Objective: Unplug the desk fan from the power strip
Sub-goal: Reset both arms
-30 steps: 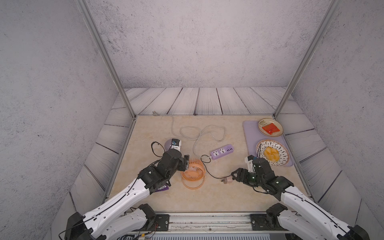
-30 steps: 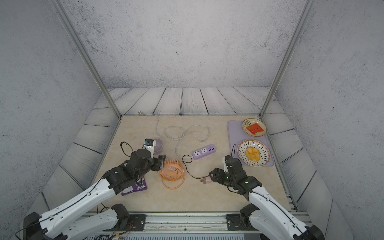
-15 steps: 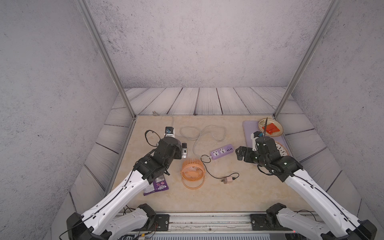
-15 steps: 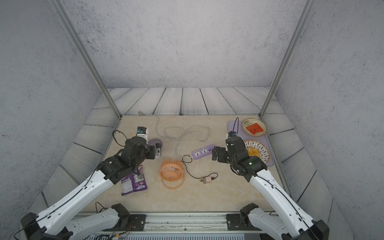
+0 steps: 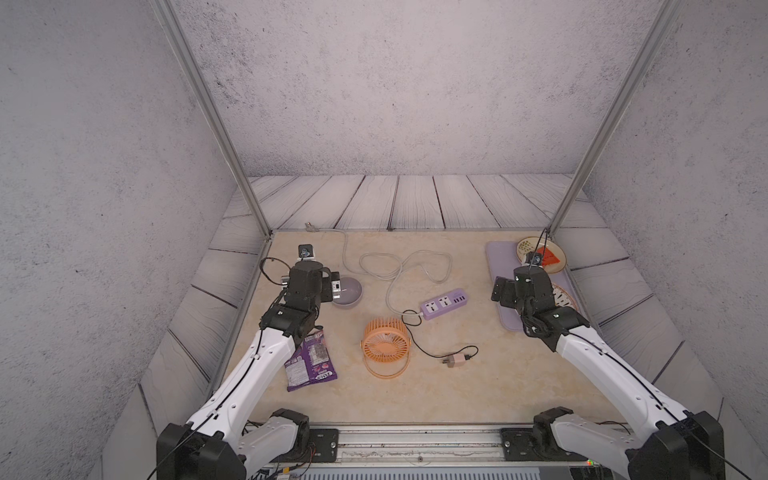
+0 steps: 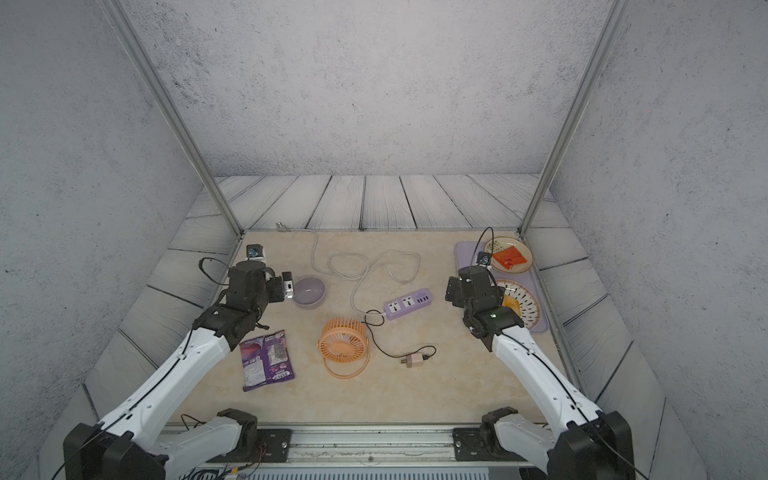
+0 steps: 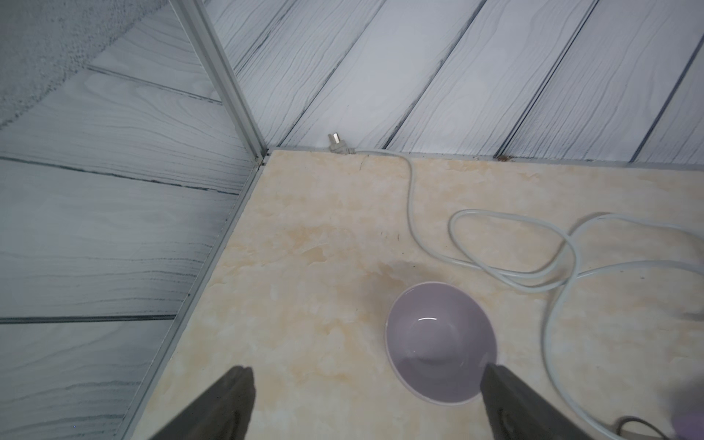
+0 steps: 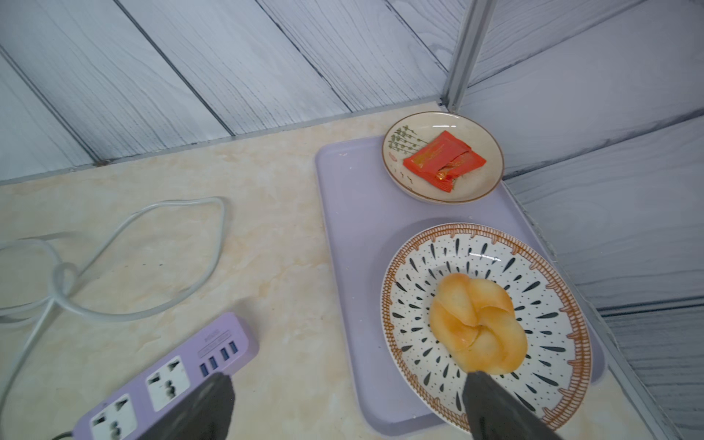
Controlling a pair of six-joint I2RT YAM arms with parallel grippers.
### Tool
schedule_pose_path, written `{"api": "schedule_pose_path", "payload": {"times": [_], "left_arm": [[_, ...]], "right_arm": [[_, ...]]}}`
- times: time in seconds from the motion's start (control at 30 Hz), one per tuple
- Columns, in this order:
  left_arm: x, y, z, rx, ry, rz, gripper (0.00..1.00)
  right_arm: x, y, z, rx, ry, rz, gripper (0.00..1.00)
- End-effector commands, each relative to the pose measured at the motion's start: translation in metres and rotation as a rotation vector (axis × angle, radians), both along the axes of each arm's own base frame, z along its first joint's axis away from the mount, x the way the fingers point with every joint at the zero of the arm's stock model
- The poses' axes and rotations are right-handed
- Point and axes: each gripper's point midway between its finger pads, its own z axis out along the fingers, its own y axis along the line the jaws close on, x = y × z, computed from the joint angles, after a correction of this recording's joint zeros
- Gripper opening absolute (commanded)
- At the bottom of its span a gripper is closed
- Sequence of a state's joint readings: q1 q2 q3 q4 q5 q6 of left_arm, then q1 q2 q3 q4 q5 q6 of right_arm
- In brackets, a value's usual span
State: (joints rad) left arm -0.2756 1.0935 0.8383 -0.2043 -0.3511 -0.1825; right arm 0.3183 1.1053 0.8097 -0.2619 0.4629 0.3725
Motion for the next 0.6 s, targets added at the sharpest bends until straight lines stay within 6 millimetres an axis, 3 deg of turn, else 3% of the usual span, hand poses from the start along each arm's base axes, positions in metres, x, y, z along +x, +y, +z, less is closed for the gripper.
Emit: {"api": "schedule_pose_path", "payload": {"times": [0.0,0.1,0.27,0.4,0.57], "left_arm": [[0.011,0.030,-0.003,0.091,-0.051,0.090,0.99],[0.015,0.051,-0.029,0.079,0.009,0.161,0.99],[0.027,0.069,-0.065,0.082,0.028,0.210,0.99],[0.037,0.073,-0.088,0.132,0.056,0.212,0.97],[0.042,0.066,-0.090,0.125,-0.054,0.165,0.97]], "right_arm": [[0.009,-0.019,0.010,-0.129,-0.109,-0.052,0.99],[0.007,-0.037,0.002,-0.215,-0.107,-0.111,0.99],[0.004,-0.067,-0.014,-0.278,-0.098,-0.206,0.99],[0.011,-0.062,-0.031,-0.269,-0.098,-0.158,0.99],[0.020,-0.062,-0.056,-0.298,-0.170,-0.148,0.99]]}}
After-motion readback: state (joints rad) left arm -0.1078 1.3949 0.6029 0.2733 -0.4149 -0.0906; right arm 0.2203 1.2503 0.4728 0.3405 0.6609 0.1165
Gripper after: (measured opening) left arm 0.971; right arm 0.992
